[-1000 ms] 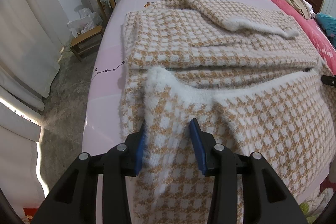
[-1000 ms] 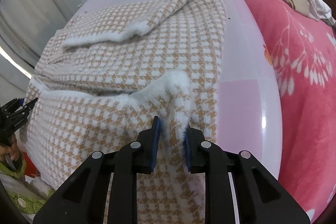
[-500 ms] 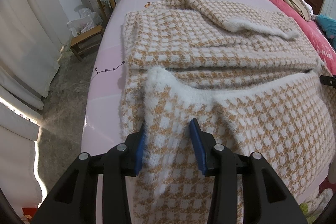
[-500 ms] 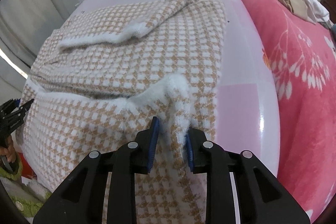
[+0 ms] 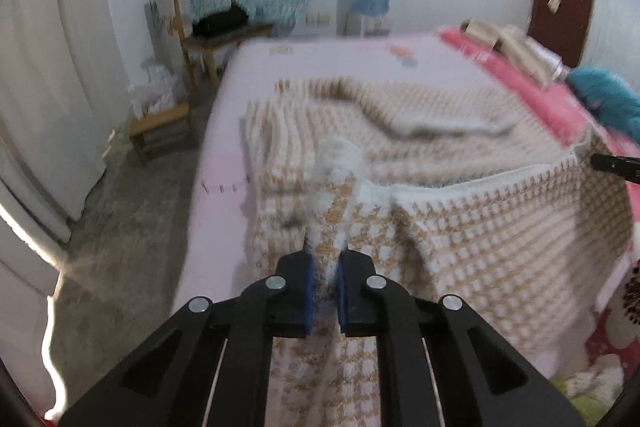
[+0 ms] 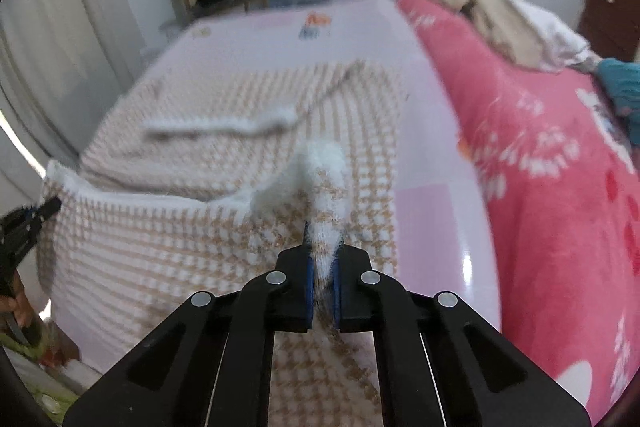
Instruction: Fold large clothes
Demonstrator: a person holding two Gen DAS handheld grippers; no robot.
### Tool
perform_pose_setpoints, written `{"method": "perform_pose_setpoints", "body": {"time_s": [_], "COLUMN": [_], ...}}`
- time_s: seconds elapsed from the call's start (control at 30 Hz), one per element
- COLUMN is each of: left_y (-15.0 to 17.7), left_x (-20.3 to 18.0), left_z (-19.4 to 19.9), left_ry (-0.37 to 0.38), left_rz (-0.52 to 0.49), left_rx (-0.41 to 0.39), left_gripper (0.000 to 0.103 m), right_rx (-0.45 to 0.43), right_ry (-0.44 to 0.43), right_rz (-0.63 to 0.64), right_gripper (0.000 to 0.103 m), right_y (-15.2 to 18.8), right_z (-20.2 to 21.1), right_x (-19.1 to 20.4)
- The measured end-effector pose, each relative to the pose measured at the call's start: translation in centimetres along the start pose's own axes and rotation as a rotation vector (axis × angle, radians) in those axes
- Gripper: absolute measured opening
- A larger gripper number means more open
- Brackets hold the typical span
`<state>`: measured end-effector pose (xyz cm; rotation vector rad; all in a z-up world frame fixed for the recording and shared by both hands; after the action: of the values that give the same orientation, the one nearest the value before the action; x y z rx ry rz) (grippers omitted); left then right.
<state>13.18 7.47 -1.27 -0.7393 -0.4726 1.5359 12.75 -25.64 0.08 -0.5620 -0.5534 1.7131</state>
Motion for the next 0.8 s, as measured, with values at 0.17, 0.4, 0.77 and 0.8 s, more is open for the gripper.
{"method": "perform_pose_setpoints", "body": {"time_s": [0.17,0.4,0.77,0.8], "left_y": [-3.8,-13.9,-19.6,-19.0], "left_x": [-0.8,-2.6,-1.9,-1.3], "left_z": [4.8,3.8,-17.9,-19.3], "left_ry": [0.054,0.088,0.058,0.057], "left_rz": [-0.014,-0.055,-0.003,0.023], "left_rx": [-0.145,-0.284,0.092,0.143], "left_gripper": [0.008,0.008,0.012,0.013], "right_rx": [-0.163,-0.314,-0.043,-0.005], "right_ry": [0.028,0.029,-0.058,-0.067], "right_rz": [-0.033,-0.006,-0.08,-0.079], "right_gripper": [0.005,0.005,0.008,0.015], "right_y": [-3.4,-11.9,-17.2,-16.5], "right_z": [5.2,4.5,-17.2,-18.8], "right_x": [-1.0,-3.9,-9.4,-9.4]}}
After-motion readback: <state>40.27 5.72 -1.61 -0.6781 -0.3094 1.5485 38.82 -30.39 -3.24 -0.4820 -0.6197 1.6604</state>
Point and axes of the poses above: each gripper's, at about its wrist camera, not at the fingertips, and z roughly against the way its jaws point, x to its left, y to its underside, the point moved 8 cm from there along -z, roughly the way its jaws point, and after that the axes turned 14 degrees about z, right-handed, at the moved point
